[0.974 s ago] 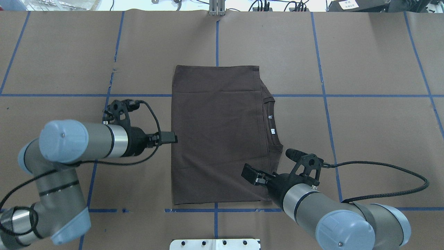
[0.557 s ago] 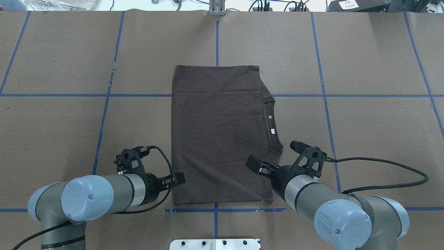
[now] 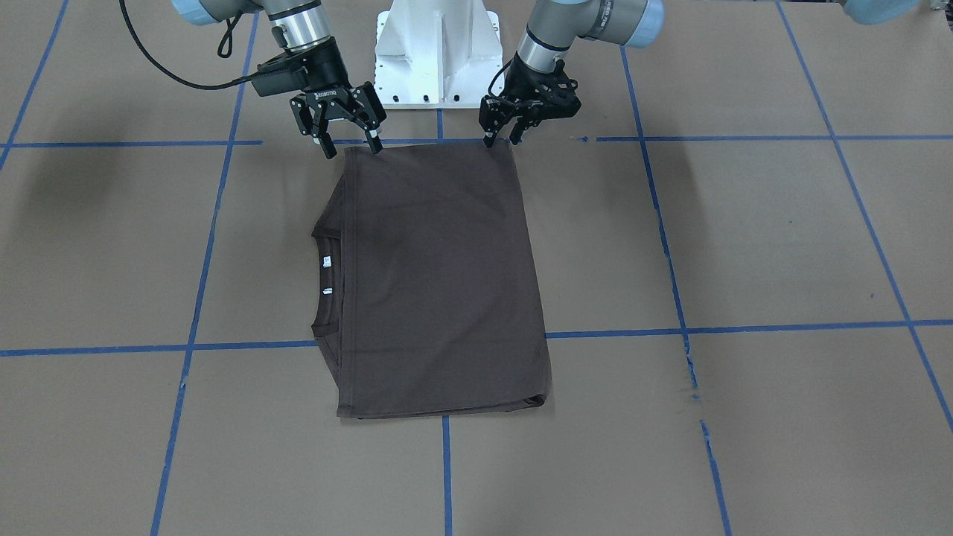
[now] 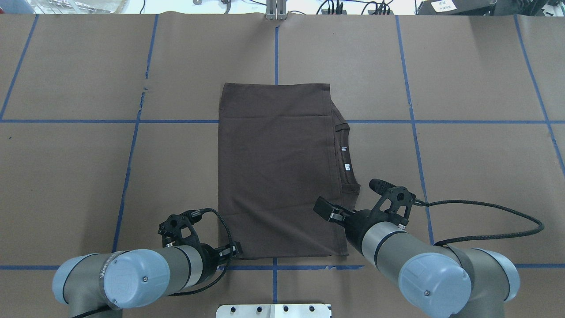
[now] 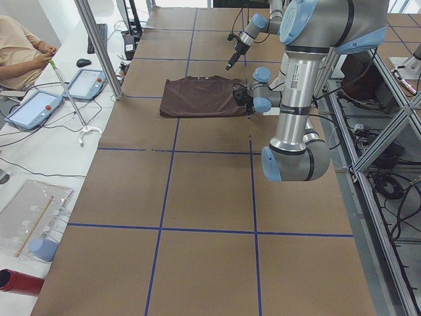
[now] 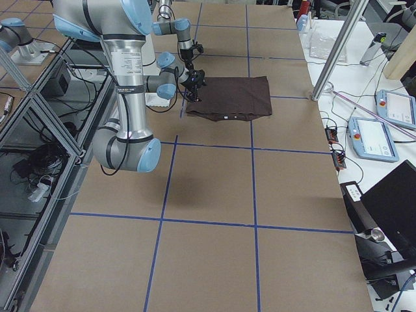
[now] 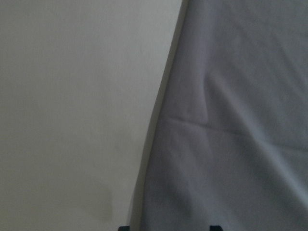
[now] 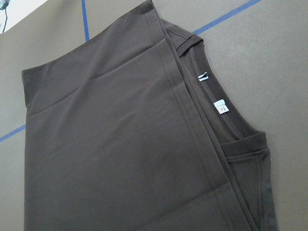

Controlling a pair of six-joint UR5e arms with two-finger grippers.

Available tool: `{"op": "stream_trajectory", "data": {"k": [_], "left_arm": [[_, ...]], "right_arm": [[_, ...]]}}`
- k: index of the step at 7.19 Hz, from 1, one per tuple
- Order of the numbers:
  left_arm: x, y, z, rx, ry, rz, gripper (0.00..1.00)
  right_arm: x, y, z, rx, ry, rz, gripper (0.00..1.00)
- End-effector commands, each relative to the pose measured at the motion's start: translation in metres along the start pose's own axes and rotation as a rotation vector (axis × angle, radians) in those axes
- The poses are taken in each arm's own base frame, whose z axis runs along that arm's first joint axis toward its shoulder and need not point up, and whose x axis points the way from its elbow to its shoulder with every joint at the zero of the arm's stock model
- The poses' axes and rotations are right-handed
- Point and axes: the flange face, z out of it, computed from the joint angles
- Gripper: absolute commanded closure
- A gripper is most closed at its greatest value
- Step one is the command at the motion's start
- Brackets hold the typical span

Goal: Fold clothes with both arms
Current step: 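Grasp the near shirt edge with both grippers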

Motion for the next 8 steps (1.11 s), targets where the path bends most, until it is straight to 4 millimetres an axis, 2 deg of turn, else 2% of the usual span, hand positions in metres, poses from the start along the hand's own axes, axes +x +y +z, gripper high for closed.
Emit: {"op": "stream_trajectory", "data": {"k": [1, 8], "left_arm": [[-0.0010, 0.0026, 0.0024, -0.001, -0.006, -0.001, 0.37], [0.0000, 0.0025, 0.0100, 0.016, -0.010, 0.002, 0.40]], "right_arm": [[0.0005, 0.0004, 0.0007, 0.000, 0.001, -0.001, 0.00], [0.0016, 0.0002, 0.0015, 0.004, 0.004, -0.002, 0.00]]}}
